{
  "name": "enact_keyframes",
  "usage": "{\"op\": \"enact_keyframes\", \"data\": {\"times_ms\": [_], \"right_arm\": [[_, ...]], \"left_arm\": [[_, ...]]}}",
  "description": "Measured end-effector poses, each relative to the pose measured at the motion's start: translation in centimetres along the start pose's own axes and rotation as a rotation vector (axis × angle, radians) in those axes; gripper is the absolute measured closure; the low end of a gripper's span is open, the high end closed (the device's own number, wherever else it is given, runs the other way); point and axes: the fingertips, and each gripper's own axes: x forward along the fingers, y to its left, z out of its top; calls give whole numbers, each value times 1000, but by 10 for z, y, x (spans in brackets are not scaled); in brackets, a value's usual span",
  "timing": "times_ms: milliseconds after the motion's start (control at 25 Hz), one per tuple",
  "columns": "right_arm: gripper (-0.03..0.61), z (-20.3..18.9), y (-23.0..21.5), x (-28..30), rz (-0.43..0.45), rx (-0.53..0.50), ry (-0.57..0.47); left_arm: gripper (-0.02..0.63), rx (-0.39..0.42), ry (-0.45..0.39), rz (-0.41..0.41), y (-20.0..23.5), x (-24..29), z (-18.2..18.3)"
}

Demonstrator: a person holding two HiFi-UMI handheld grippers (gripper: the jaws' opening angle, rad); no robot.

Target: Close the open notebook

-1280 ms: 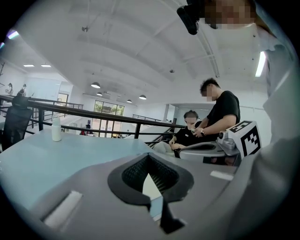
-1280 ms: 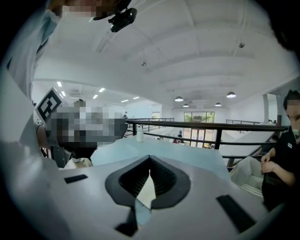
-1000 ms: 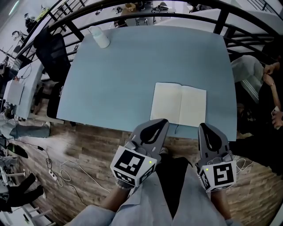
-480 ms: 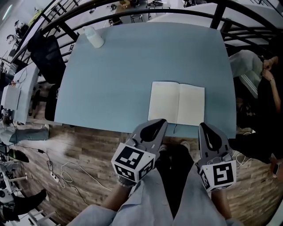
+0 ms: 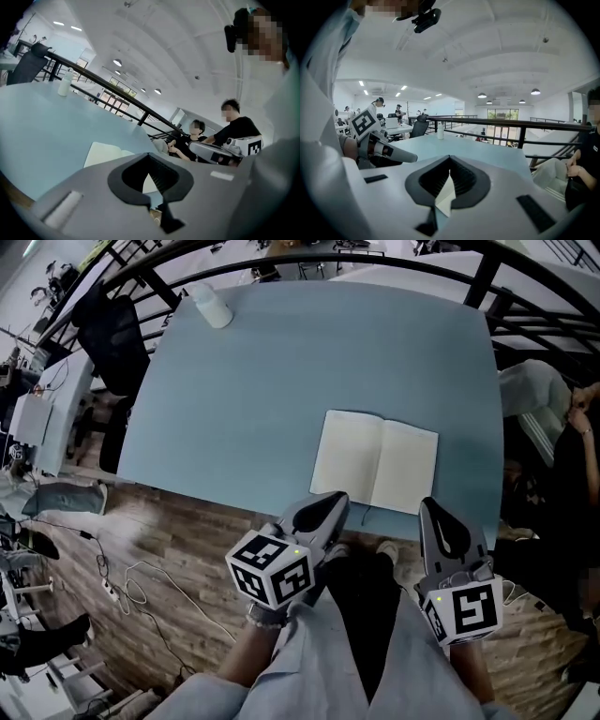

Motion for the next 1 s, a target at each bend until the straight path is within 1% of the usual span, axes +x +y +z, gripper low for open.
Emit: {"op": "enact_keyframes", "data": {"times_ms": [120, 280, 360, 480, 560, 720, 880, 1000], "right_arm": [[578, -2, -4, 1, 39, -6, 0], [578, -7, -6, 6, 72, -7, 8], [578, -10, -6, 13, 84, -1, 21], [578, -14, -5, 21, 95, 5, 35], [578, -15, -5, 22, 98, 7, 36], [578, -16, -6, 24, 101, 10, 41], [578, -20, -6, 24, 104, 17, 53], [578, -23, -7, 24, 106, 21, 60]], "left_arm": [[611, -88, -1, 10, 4, 2, -12], [611, -177, 39, 43, 16, 5, -30], [611, -222, 33, 31, 23, 6, -33], [611, -313, -16, -28, 29, 7, -33], [611, -365, -35, -43, 34, 7, -37], [609, -448, -12, -42, 46, 12, -52], [607, -515, 16, -12, 58, 18, -69], [595, -591, 25, -23, 61, 23, -80]]}}
